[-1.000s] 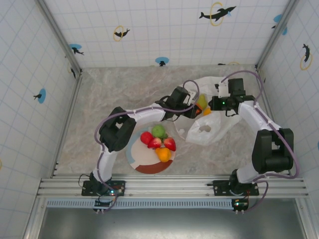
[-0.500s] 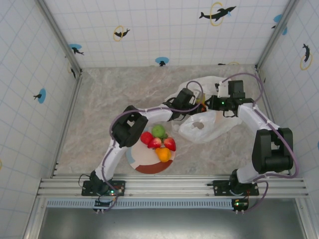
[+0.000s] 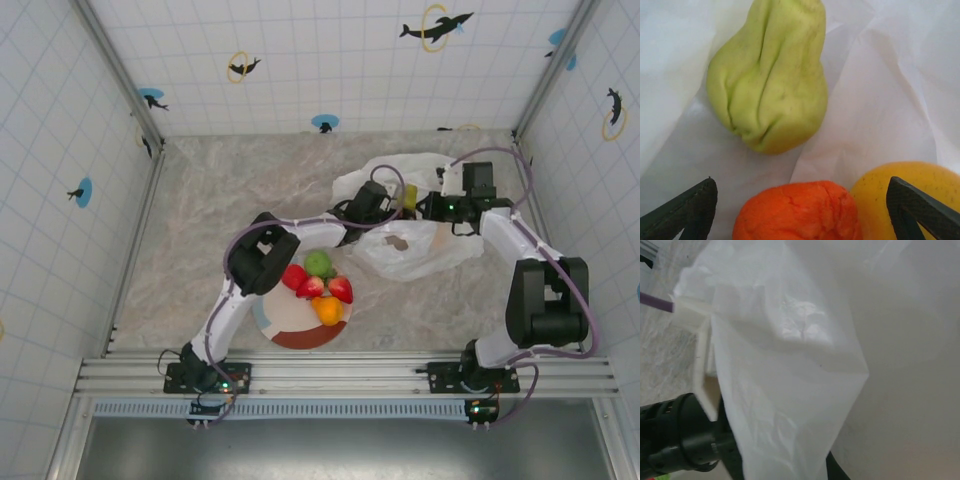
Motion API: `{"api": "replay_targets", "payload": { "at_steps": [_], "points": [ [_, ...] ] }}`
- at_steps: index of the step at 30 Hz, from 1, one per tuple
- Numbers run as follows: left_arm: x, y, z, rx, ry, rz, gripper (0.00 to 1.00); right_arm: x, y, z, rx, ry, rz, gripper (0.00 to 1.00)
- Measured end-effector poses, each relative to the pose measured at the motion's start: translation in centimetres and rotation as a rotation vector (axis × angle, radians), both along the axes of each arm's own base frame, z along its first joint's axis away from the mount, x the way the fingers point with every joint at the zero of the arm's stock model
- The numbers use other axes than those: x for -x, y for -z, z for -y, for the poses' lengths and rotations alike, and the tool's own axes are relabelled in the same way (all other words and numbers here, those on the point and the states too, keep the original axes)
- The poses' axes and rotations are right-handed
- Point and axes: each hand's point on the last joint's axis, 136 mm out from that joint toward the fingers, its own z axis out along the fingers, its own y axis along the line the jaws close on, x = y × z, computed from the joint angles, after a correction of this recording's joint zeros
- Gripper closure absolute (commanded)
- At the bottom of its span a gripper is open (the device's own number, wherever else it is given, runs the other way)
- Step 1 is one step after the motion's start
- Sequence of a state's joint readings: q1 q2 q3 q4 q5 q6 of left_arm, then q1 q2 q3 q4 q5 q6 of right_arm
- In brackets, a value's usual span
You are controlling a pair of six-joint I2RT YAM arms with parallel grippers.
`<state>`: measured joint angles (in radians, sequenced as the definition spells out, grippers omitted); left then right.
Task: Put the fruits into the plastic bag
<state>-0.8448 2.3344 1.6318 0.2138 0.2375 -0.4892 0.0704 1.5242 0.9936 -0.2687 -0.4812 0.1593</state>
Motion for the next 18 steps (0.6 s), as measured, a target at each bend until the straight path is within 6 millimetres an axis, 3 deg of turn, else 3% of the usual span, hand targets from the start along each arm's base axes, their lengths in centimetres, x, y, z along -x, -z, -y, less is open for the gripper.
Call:
{"api": "replay_targets", "payload": {
  "at_steps": [9, 18],
  "points": [
    [0.0, -6.0, -1.3, 0.034, 0.013, 0.089, 0.03, 1.2, 0.6, 0.5, 0.079, -0.062, -0.029, 0.97],
    [1.4, -7.9, -3.5, 0.000, 0.037, 0.129, 0.07, 1.5, 0.8, 0.9, 0.127, -0.088, -0.028, 0.98]
  ]
}}
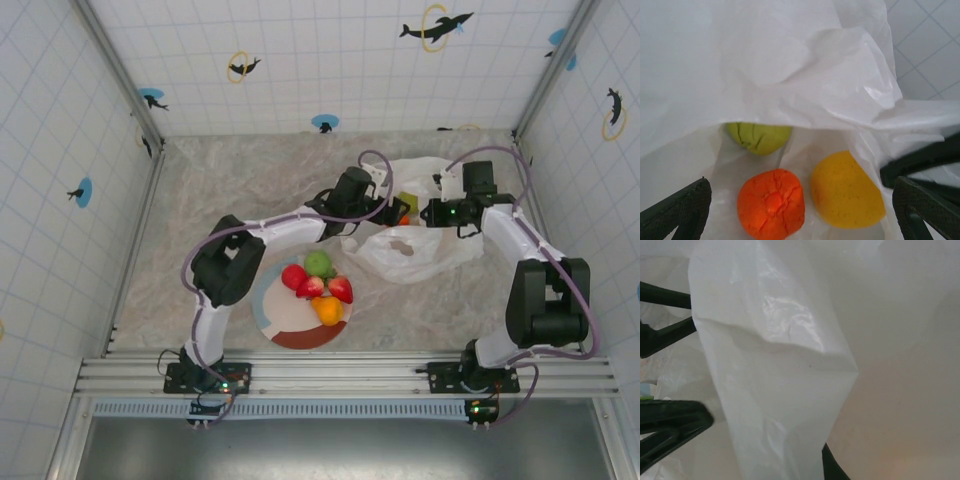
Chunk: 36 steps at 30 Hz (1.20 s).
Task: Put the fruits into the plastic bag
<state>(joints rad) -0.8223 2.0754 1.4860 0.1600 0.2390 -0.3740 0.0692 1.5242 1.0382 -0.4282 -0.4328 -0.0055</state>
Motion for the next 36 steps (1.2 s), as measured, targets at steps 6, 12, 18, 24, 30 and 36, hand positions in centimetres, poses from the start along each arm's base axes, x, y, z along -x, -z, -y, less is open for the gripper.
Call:
{"api": "replay_targets", "payload": {
  "at_steps": [6, 12, 18, 24, 30, 36],
  "points": [
    [1.8, -2.5, -1.7, 0.013, 0.027, 0.006, 0.09, -0.4, -0.6, 0.5, 0.041, -0.005, 0.011, 0.98],
    [5.3, -5.6, -3.8, 0.058, 0.085, 0.005, 0.10, -1.0, -1.1, 1.0, 0.104, -0.009, 0.036, 0.98],
    [8.3, -6.1, -8.0, 0.026, 0.048, 0.010, 0.10, -1.2, -0.7, 0.6, 0.210, -0.061, 0.047, 0.98],
    [8.4, -6.0, -13.3, -0.078, -0.106, 0.054, 0.10, -1.5, -0.5, 0.6, 0.322, -0.102, 0.072, 0.98],
    [8.9, -1.9, -19.7, -0.233, -0.250, -0.025, 0.10, -1.2, -0.1, 0.5, 0.454, -0.152, 0.093, 0.98],
    [11.6, 0.9, -23.1, -0.341, -0.281, -0.124, 0.10, -0.8, -1.0, 1.3, 0.615, -0.165, 0.133, 0.98]
  ]
}}
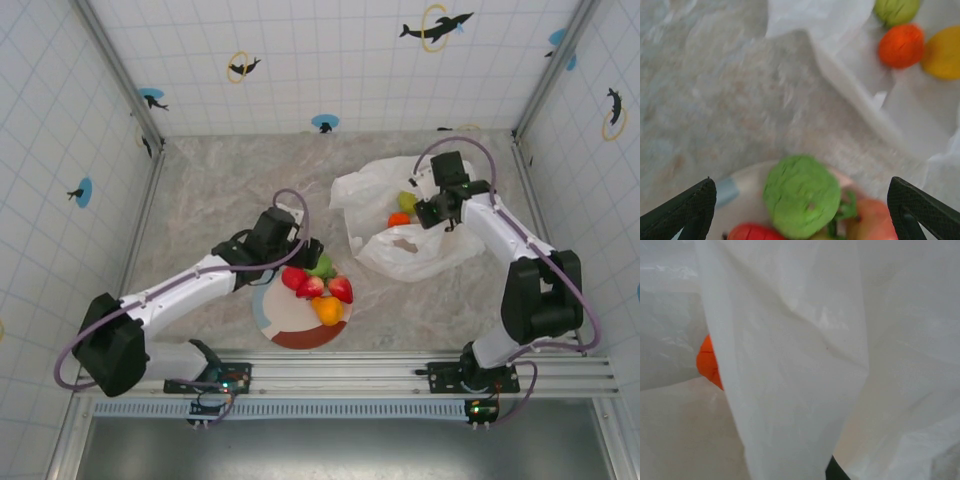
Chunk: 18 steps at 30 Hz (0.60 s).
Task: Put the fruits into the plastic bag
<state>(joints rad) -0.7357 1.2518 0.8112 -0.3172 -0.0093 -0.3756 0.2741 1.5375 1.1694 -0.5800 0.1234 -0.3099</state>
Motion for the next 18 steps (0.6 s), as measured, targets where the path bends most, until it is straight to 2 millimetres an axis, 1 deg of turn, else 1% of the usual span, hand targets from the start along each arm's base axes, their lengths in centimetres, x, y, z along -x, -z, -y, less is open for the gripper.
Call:
{"api": "replay_targets", "payload": {
  "at_steps": [5, 8, 10, 12, 15, 18],
  "points": [
    [1.5, -0.1, -1.5, -0.025, -0.015, -0.034, 0.11, 0.6, -1.9, 1.4, 0.094, 0.022, 0.072, 0.98],
    [2.3, 0.3, -2.0, -0.035, -0.011, -0.060, 0.14, 0.5, -2.3, 2.4, 0.142, 0.045, 0.091, 0.98],
    [3.2, 0.8, -2.0, -0.037, 0.011, -0.081, 0.16, 0.5, -2.3, 2.6, 0.156, 0.052, 0.094, 0.98],
    [4.6, 1.2, -1.3, -0.044, 0.061, -0.093, 0.17, 0.5, -2.3, 2.6, 0.159, 0.051, 0.095, 0.98],
    [7.3, 1.3, 1.0, -0.052, 0.183, -0.092, 0.18, 0.6, -1.9, 2.5, 0.160, 0.045, 0.090, 0.98],
    [9.9, 1.4, 2.6, -0.073, 0.299, -0.082, 0.20, 0.7, -1.8, 2.5, 0.161, 0.043, 0.086, 0.98]
  ]
}}
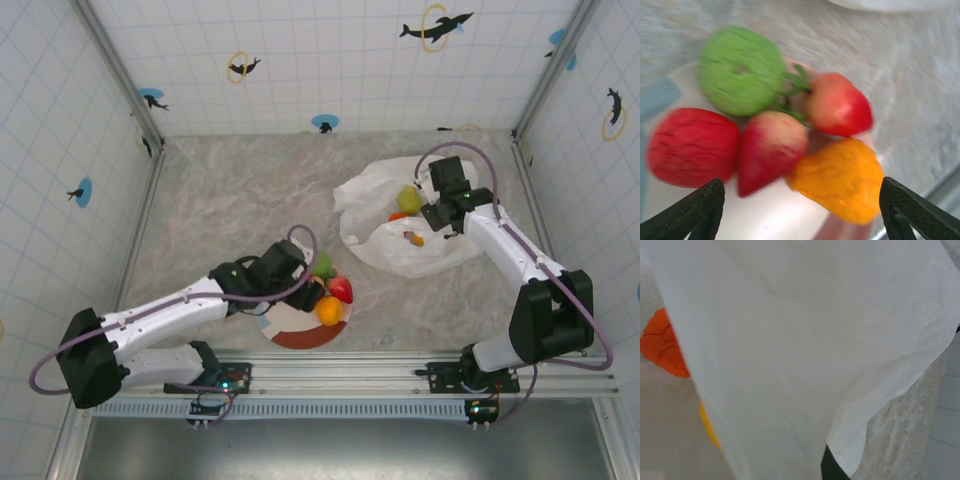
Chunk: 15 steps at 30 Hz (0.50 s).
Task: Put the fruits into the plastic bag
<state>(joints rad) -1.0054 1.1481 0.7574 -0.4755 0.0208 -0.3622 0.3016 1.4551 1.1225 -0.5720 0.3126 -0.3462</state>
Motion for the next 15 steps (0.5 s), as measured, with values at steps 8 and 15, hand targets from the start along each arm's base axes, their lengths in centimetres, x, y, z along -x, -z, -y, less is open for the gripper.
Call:
{"api": "replay_targets", "payload": {
  "at_steps": [8, 15],
  "points": [
    [3.7, 1.9, 2.3, -0.140, 0.266, 0.082, 0.20, -0.2, -0.1, -0.2, -0.009, -0.004, 0.008, 0.99],
    [3.0, 3.6, 2.4, -0.266, 0.362, 0.147, 0.19, -0.2, -0.1, -0.4, -0.018, -0.011, 0.009, 0.99]
  ]
}}
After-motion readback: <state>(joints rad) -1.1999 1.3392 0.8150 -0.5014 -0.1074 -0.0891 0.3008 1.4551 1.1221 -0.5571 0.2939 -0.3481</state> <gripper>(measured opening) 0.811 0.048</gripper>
